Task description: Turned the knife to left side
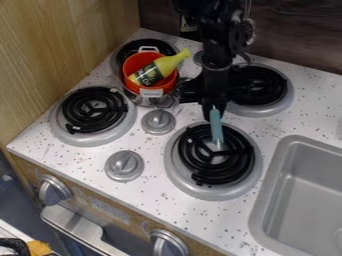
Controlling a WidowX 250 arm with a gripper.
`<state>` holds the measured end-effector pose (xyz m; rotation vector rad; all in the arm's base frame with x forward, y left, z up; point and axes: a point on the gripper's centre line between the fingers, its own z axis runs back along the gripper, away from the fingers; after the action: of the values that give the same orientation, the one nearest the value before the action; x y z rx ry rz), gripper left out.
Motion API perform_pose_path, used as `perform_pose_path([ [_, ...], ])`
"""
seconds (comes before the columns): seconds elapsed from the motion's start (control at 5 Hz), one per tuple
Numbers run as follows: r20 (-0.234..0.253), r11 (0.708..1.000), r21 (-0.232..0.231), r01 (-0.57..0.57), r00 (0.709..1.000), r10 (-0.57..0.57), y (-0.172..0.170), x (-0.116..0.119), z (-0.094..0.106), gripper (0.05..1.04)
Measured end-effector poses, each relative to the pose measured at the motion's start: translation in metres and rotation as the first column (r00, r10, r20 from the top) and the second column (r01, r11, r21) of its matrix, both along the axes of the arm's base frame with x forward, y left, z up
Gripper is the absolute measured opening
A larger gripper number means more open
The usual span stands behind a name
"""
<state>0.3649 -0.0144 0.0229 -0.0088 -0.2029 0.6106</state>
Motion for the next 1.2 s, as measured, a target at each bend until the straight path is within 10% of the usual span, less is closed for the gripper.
perform_pose_path([
  [0.6, -0.097, 0.943, -0.126, -0.308, 0.950, 0.297, -0.037, -0.008, 0.064, 0.078],
  [0.8, -0.125, 0.903, -0.080, -0.422, 0.903, 0.410, -0.027, -0.027, 0.049, 0.078],
  [1.2, -0.016, 0.815, 0.067, -0.576, 0.816, 0.578, 0.006, -0.047, 0.056, 0.078],
])
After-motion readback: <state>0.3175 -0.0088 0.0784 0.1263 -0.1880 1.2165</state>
